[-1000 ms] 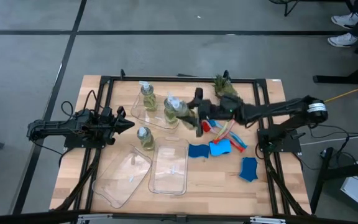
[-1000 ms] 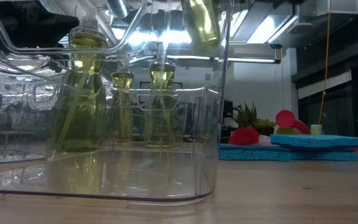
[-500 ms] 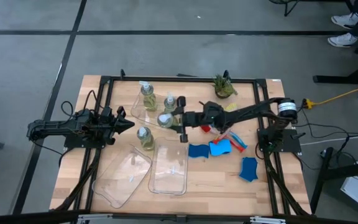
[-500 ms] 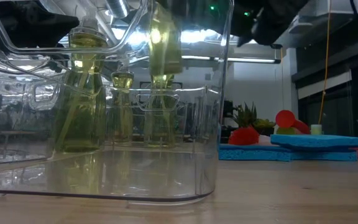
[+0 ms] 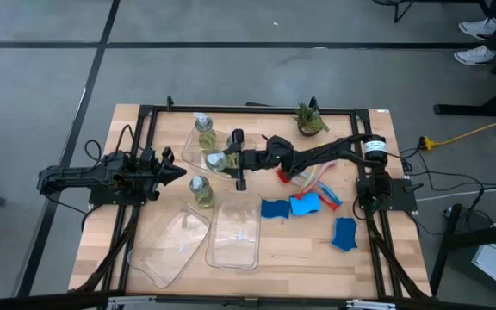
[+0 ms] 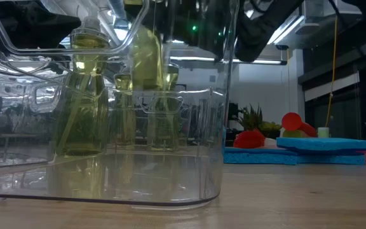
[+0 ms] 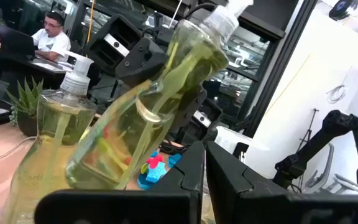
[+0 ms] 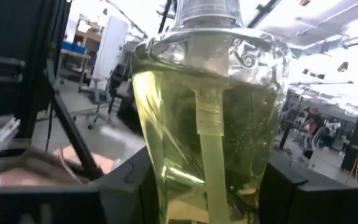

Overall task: Pick & Place Kitchen Sink Supplies
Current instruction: Put the green soap dispenser into the top transparent bin

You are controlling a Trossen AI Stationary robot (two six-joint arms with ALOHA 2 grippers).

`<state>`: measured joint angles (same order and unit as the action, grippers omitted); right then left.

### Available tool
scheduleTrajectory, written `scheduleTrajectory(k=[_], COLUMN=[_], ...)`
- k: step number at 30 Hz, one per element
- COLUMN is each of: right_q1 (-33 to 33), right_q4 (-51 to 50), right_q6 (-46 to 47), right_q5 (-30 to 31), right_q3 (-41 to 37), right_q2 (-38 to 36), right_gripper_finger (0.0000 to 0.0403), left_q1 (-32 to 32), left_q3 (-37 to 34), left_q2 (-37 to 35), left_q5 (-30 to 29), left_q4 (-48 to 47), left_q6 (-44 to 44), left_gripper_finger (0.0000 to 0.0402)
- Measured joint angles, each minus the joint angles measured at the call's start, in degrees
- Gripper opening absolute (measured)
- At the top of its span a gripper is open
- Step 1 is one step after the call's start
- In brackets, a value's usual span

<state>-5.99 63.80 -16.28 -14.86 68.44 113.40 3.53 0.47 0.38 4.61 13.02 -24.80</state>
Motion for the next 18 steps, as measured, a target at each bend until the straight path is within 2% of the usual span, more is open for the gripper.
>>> scheduleTrajectory(k=[18], right_q1=[-0.8], right_q4=[3.9], right_q6=[-5.3], right_q5=[1.7], right_q3=[0.5], right_q2=[5.8], right_gripper_finger=[0.0173], left_q1=[0.0], left_q3=[0.0], left_q2=[0.0], left_q5=[0.0], left_q4=[0.0], left_q6=[0.0], left_gripper_finger=[0.0011])
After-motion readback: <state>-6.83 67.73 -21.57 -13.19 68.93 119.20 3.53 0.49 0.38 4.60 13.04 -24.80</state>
